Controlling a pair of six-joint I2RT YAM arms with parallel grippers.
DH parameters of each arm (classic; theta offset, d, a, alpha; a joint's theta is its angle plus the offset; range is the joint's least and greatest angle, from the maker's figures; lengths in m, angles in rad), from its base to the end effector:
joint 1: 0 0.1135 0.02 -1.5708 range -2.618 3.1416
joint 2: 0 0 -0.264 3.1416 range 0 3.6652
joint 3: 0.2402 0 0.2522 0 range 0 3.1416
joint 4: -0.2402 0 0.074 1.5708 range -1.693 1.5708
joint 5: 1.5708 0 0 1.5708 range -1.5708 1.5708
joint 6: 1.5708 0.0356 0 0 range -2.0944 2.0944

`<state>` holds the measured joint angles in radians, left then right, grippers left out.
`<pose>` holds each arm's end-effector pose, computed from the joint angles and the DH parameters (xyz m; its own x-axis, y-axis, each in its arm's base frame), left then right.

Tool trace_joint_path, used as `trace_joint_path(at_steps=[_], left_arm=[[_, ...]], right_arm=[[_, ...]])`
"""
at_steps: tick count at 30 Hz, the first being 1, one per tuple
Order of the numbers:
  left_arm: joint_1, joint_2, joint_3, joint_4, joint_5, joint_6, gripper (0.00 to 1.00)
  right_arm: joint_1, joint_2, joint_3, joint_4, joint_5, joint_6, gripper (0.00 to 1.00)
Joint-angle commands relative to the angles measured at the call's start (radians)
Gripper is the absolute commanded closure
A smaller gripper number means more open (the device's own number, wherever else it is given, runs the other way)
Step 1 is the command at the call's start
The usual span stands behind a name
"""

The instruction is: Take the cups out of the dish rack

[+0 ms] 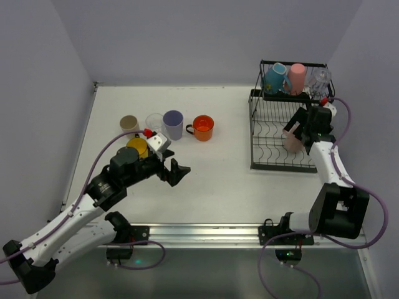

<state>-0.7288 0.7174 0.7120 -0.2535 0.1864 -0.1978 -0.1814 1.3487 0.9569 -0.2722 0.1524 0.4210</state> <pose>0.1237 -0.1193 0.3178 -0.3421 0.0466 -0.9385 0.7352 0.6353 -0.2365 0.2913 -0.0589 0.2656 -0.4323 0.4900 -0.7570 0.5178 0.8222 0.2365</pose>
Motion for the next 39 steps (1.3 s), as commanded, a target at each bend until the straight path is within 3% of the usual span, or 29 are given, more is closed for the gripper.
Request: trace_joint_path(at_steps=[1, 5, 12, 30, 35, 39], left_arm=[[0.008, 0.007, 0.035, 0.008, 0.018, 0.012, 0.0], [0.008, 0.019, 0.034, 0.008, 0.01, 0.014, 0.0], [0.008, 0.033, 0.033, 0.008, 0.002, 0.012, 0.0], [0.009, 0.05, 0.037, 0.005, -0.007, 0.012, 0.0], [0.008, 0.074, 0.041, 0.003, -0.005, 0.0, 0.0], [0.009, 0.093, 0.05, 0.01, 0.015, -0.012, 0.0]], right_arm=[[0.0, -0.019, -0.006, -0.002, -0.007, -0.083, 0.01], [-0.006, 0.041, 0.032, -0.025, -0.004, -0.163, 0.01], [-0.026, 0.115, 0.095, -0.047, -0.135, -0.283, 0.01], [-0.055, 0.21, 0.118, -0.002, -0.149, -0.272, 0.01], [-0.052, 0.159, 0.056, 0.076, -0.2, -0.234, 0.16], [-0.04, 0.118, 0.014, 0.152, -0.174, -0.214, 0.36]])
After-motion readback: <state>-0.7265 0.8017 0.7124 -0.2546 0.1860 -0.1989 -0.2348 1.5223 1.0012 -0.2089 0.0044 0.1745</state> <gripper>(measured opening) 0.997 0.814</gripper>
